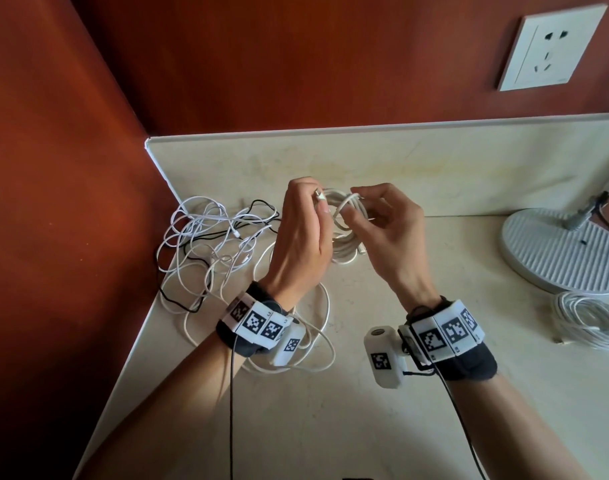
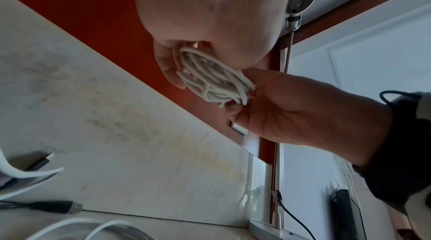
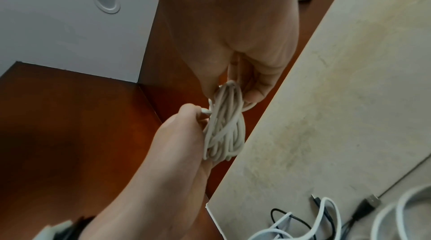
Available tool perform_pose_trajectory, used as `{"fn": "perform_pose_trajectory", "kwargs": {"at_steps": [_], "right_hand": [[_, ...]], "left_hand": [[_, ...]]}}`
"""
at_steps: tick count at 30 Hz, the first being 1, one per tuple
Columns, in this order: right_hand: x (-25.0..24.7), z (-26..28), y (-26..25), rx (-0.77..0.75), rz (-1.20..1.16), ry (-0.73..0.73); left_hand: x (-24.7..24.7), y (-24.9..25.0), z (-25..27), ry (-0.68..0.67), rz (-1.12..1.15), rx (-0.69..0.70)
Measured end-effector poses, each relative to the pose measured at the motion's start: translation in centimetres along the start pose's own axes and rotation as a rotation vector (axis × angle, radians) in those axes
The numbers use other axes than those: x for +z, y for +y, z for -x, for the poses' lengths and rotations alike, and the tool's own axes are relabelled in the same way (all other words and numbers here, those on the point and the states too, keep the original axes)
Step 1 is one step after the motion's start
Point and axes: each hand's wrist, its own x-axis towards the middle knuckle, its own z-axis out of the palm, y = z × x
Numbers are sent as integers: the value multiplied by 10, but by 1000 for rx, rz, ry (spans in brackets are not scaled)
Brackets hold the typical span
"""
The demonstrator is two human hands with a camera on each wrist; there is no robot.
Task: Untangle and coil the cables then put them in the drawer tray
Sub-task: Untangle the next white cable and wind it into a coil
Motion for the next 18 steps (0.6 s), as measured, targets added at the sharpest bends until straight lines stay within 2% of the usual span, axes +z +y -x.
{"fn": "perform_pose_trajectory", "kwargs": {"at_steps": [4,10,15,18], "right_hand": [[2,-1,6,4,64,55],[-2,-5,12,-10,190,-148],[-4,-8,6,-15,165,-200],[-6,-10,4,30,156,-197]], "left_hand": [[1,3,-3,55,-53,-19],[-1,-4,-10,130,-63,-74],[2,-1,-11,140,-15,-91],[1,0,-11,130,4,-91]]}}
